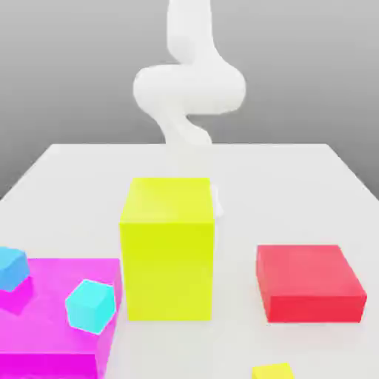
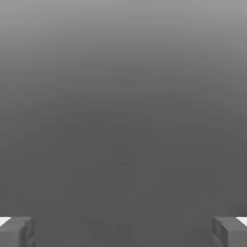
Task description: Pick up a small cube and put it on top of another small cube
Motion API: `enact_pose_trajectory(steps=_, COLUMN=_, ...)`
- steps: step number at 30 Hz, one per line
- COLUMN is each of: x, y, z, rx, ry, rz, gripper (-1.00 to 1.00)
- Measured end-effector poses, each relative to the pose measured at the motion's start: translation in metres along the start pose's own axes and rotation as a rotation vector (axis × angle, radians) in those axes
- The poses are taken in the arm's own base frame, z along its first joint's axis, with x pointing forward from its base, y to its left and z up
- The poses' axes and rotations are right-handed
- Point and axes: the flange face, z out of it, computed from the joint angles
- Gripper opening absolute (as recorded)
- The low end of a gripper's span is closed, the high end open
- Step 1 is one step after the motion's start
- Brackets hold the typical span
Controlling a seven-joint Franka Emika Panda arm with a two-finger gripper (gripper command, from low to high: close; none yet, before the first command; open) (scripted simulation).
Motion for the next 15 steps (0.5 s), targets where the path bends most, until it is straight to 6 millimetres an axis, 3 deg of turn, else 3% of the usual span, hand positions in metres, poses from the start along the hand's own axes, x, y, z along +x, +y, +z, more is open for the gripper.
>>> enact_pose_trajectory(steps=7, x=-0.019, y=-0.016, z=0.123, rx=-0.125, ry=-0.123, rz=-0.034, gripper=0.0)
enact_pose_trajectory(steps=15, x=-0.068, y=-0.01, z=0.256, rx=-0.256, ry=-0.267, rz=-0.075, gripper=0.0)
